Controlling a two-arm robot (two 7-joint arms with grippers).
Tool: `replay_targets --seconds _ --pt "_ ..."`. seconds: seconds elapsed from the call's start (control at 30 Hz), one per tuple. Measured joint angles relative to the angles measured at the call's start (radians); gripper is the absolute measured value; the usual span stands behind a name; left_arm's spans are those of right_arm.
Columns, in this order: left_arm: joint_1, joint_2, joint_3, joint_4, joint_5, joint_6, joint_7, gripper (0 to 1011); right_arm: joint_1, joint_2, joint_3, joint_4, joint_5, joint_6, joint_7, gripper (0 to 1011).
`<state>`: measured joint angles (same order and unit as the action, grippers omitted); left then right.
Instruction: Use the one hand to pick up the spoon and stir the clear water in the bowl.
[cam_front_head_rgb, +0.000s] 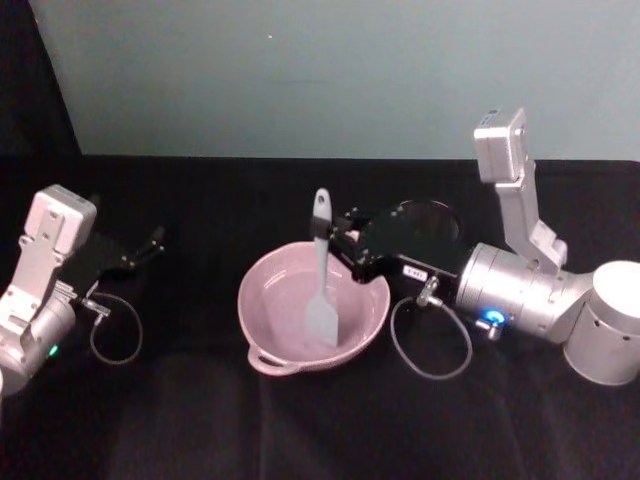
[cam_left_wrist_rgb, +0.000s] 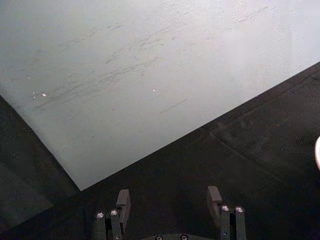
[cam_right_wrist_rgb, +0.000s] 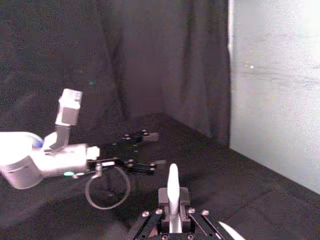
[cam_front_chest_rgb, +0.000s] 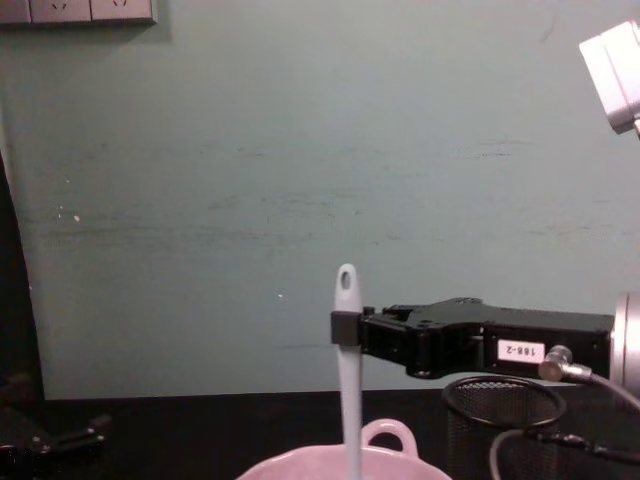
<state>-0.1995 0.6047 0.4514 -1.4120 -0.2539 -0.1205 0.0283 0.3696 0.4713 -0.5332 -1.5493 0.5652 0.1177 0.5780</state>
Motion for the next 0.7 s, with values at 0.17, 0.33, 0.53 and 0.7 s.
replay_targets --seconds 0.17,0.33,0.53,0.7 --pt "0.000 0.000 0.000 0.000 0.000 0.000 0.000 1011 0.001 -0.005 -0.023 -0.005 0.023 0.006 0.021 118" --pt "0.000 0.000 0.000 0.000 0.000 0.000 0.000 1011 0.022 -0.027 -0.045 0.027 0.038 -0.003 0.038 118" --pt "0.000 0.000 0.000 0.000 0.000 0.000 0.000 1011 0.065 -0.067 -0.071 0.096 0.035 -0.037 0.049 118" --pt "0.000 0.000 0.000 0.000 0.000 0.000 0.000 1011 0.096 -0.097 -0.083 0.154 0.014 -0.073 0.049 118"
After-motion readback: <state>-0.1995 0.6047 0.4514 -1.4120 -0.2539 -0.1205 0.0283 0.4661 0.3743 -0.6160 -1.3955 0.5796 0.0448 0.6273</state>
